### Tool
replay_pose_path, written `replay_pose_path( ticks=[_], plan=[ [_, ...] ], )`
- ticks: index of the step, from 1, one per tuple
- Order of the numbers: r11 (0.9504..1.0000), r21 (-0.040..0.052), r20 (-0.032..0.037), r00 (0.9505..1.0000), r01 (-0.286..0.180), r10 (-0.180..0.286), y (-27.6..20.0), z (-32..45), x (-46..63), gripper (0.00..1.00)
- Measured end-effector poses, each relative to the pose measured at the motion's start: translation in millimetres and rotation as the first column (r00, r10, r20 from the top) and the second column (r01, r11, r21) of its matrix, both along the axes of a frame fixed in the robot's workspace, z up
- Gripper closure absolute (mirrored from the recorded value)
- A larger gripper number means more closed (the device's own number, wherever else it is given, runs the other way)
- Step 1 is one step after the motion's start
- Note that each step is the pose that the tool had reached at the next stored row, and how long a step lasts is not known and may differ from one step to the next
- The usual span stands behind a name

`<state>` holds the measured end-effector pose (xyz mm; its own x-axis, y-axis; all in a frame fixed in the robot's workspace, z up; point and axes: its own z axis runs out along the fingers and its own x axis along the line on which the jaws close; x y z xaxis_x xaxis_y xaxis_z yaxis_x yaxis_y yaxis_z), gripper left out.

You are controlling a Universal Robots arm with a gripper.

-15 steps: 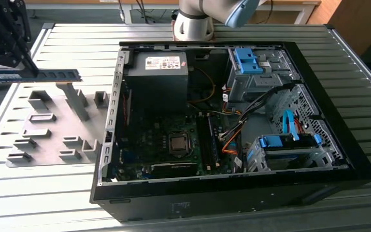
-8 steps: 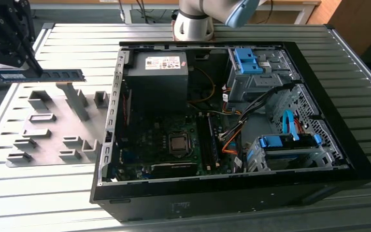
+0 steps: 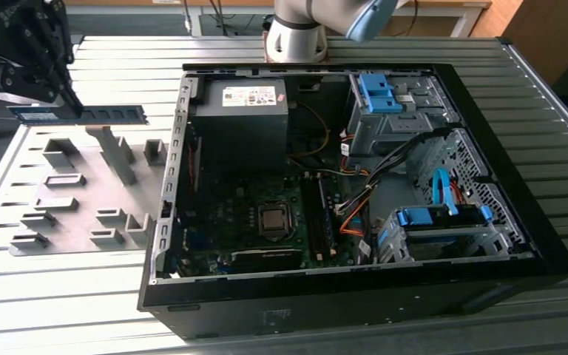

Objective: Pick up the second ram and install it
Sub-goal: 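Pick up the second ram and move it above second insertion slot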

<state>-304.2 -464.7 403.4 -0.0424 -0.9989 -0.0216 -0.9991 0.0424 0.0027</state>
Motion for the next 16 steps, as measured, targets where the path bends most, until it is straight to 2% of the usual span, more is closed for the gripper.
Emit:
replay_pose_path(
  ticks=[11,16],
  plan=[
    [1.0000,0.0000,0.0000,1.0000,0.000,0.000,0.0,-0.2,26.2,0.86],
    [1.0000,0.0000,0.0000,1.0000,0.000,0.000,0.0,-0.2,27.8,0.86]
  ],
)
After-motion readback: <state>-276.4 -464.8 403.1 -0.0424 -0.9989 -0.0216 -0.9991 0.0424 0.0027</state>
